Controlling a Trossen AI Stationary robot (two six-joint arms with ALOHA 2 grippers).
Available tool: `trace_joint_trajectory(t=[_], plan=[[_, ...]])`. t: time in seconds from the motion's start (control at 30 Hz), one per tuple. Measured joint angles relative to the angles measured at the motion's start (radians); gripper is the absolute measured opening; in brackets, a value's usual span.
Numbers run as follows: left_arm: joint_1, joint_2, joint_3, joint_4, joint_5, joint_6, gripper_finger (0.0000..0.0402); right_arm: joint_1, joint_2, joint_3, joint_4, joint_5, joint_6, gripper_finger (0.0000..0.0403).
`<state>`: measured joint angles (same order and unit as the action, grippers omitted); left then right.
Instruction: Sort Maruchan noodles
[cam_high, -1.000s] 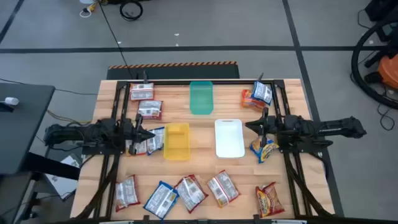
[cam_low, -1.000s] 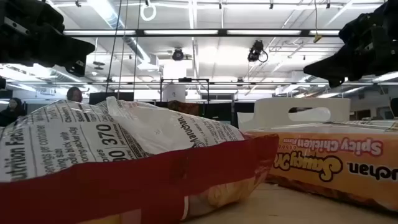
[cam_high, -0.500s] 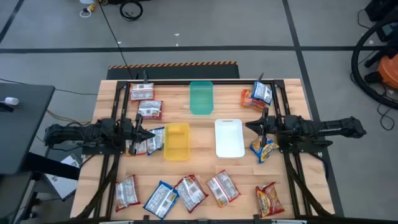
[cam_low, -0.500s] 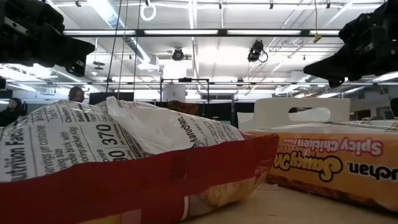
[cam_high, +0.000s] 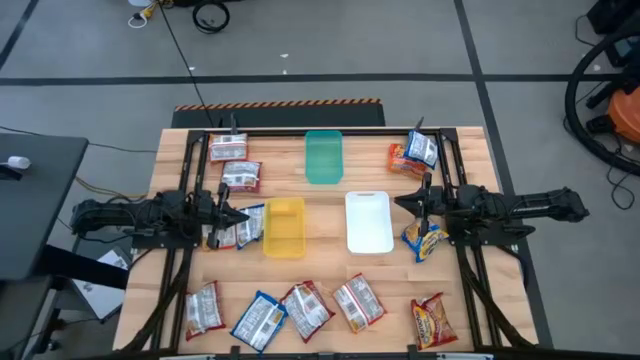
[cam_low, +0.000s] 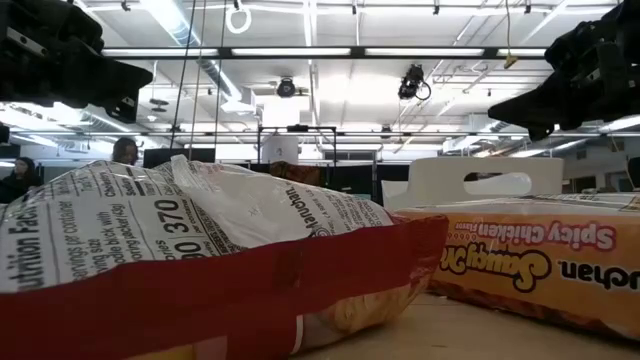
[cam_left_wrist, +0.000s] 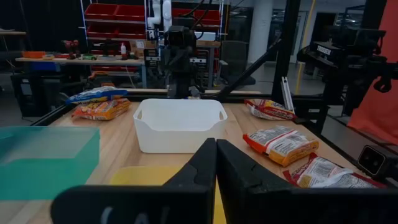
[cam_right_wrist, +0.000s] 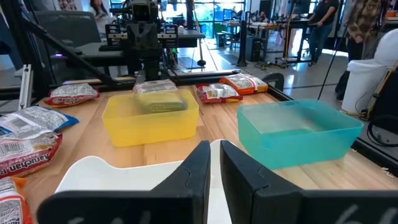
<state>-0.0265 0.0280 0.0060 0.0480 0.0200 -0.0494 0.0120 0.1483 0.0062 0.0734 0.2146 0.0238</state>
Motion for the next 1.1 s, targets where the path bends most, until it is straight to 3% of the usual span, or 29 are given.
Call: trace_joint_trajectory(t=[0.2,0.4,0.53,0.63,0.8,0.93,1.1], plan=[[0.0,0.0,0.0,0.0,0.0,0.009,0.0016,0.0,0.0,0.0,0.0,0.0,0.0,0.0043],[0.002,0.0,0.0,0.108,-0.037,0.614,0.0016,0.0,0.0,0.0,0.0,0.0,0.0,0.0043],[0.002,-0.001,0.0,0.119,-0.038,0.719,0.0016,0.0,0.0,0.0,0.0,0.0,0.0,0.0043],[0.001,-0.001,0.0,0.121,-0.011,0.62,0.0016,0.0,0.0,0.0,0.002,0.0,0.0,0.0043],[0.001,-0.002,0.0,0.133,0.031,0.165,0.0016,0.0,0.0,0.0,0.005,0.0,0.0,0.0043],[0.001,-0.002,0.0,0.152,0.03,-0.096,0.0016,0.0,0.0,0.0,0.006,0.0,0.0,0.0043],[-0.01,0.011,0.001,0.15,0.045,-0.171,0.0015,0.0,0.0,0.0,0.007,0.0,0.0,0.0043]])
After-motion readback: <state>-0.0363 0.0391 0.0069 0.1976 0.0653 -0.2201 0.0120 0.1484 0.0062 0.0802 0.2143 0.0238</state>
